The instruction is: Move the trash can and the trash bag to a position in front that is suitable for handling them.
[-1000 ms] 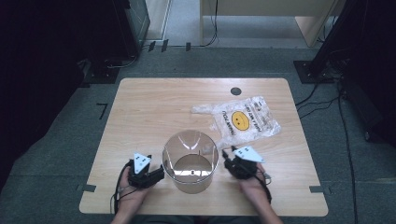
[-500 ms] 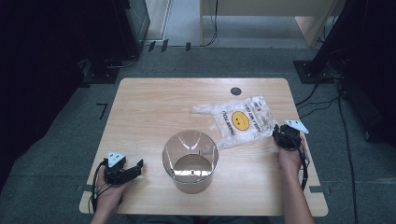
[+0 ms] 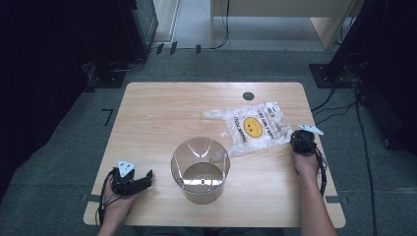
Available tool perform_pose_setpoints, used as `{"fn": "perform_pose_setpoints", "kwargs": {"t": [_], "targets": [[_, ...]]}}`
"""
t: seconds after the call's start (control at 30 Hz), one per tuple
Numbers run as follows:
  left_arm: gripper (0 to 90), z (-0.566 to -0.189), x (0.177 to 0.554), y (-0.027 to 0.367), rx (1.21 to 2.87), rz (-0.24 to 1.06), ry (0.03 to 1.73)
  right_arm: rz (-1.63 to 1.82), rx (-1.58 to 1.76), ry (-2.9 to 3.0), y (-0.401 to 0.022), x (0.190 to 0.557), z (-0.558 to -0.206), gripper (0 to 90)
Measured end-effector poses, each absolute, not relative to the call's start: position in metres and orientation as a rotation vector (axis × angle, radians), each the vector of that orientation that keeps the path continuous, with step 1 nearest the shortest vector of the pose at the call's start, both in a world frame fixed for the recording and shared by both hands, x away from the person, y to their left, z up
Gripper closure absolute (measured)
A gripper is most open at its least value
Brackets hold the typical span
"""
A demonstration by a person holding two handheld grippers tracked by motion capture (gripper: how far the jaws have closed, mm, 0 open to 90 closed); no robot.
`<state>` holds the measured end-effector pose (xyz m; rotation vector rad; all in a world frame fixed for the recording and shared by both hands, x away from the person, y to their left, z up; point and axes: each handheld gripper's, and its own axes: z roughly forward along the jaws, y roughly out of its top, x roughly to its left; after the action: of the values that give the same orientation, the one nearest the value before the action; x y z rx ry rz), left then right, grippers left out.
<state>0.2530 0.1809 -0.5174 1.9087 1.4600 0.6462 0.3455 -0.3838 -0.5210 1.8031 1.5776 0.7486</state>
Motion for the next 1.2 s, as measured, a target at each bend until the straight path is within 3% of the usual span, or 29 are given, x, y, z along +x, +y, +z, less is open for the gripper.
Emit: {"fn": "perform_pose_setpoints", "kwargs": {"t": [0.27,0.7,0.8,0.83,0.87,0.9,1.2], "targets": [[20.1,-0.518,0.253,0.181,1.908,0.645,1.459,0.704,1.744,1.615,-0.373,0.317,-0.521,90.0],[20.1,-0.518,0.253,0.180,1.909,0.645,1.458,0.822,1.699,1.702,-0.335,0.229,-0.522,90.0],[20.1,-0.518,0.253,0.180,1.909,0.644,1.458,0.915,1.663,1.772,-0.326,0.217,-0.520,77.7],[20.1,-0.518,0.253,0.180,1.909,0.644,1.458,0.968,1.624,1.808,-0.323,0.212,-0.518,67.3],[20.1,-0.518,0.253,0.180,1.909,0.644,1.458,0.968,1.624,1.808,-0.323,0.212,-0.518,67.3],[20.0,-0.518,0.253,0.180,1.909,0.644,1.458,0.972,1.569,1.822,-0.321,0.209,-0.515,61.3],[19.9,-0.518,0.253,0.180,1.910,0.643,1.458,0.965,1.568,1.698,-0.348,0.228,-0.489,59.6]]}}
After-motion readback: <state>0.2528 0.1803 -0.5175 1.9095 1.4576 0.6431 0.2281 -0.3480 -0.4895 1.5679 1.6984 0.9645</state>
